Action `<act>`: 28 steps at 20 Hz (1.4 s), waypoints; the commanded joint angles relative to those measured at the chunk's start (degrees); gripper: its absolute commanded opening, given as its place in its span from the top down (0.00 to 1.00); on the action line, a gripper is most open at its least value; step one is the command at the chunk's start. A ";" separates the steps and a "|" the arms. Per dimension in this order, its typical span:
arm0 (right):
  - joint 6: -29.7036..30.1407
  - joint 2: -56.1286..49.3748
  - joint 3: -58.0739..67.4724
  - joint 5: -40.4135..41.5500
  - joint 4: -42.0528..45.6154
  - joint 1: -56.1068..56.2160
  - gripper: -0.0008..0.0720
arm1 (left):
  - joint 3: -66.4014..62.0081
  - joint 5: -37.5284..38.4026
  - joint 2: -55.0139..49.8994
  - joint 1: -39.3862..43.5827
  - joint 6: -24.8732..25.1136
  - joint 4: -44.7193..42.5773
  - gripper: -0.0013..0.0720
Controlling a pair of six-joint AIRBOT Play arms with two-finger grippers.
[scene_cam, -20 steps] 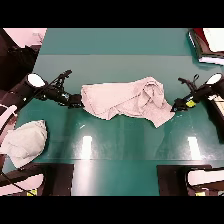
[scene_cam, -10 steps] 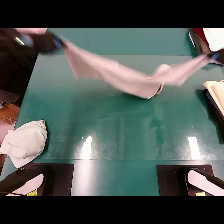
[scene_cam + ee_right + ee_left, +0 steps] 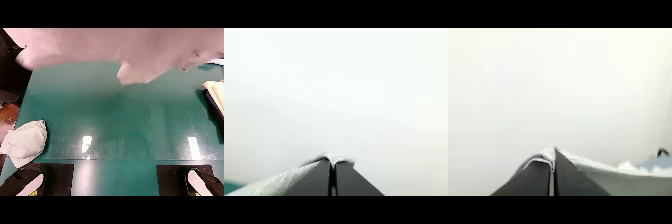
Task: Fold the shirts.
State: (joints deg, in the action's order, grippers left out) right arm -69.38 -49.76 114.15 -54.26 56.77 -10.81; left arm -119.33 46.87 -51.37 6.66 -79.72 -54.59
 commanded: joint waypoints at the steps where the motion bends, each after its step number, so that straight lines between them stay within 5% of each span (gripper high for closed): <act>1: -4.63 3.15 5.20 1.31 9.88 -0.02 0.98 | -1.68 -2.49 3.63 -0.02 -1.70 1.31 0.95; 7: -5.73 0.48 1.29 -1.73 10.71 -0.02 0.98 | 6.40 7.56 1.79 -0.02 -6.40 -4.96 0.95; 11: -7.37 -13.92 3.76 -16.02 10.40 0.76 0.98 | 19.65 17.90 -5.11 -0.02 -8.92 -10.16 0.95; 15: -8.66 -28.22 -4.33 -21.81 10.45 5.73 0.98 | 30.45 19.98 -17.18 -0.02 -8.31 -10.14 0.95; 21: -8.61 -43.41 -12.55 -9.70 10.93 13.20 0.98 | 33.20 14.95 -36.06 -0.02 -2.38 -10.14 0.95; 26: -8.63 -47.91 -12.50 0.31 10.67 15.39 0.97 | 33.00 7.13 -39.63 -0.04 -2.43 -10.19 0.95; 27: -8.63 -47.89 -12.46 1.16 10.64 15.34 0.90 | 32.89 6.36 -39.56 -0.04 -2.40 -10.19 0.95; 28: -8.63 -47.89 -12.00 1.20 10.73 15.30 0.61 | 32.89 6.36 -39.52 -0.04 -2.40 -10.34 0.74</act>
State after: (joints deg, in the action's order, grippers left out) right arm -77.97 -96.18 102.06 -57.23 67.51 3.79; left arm -86.46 56.31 -89.60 6.66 -82.46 -64.71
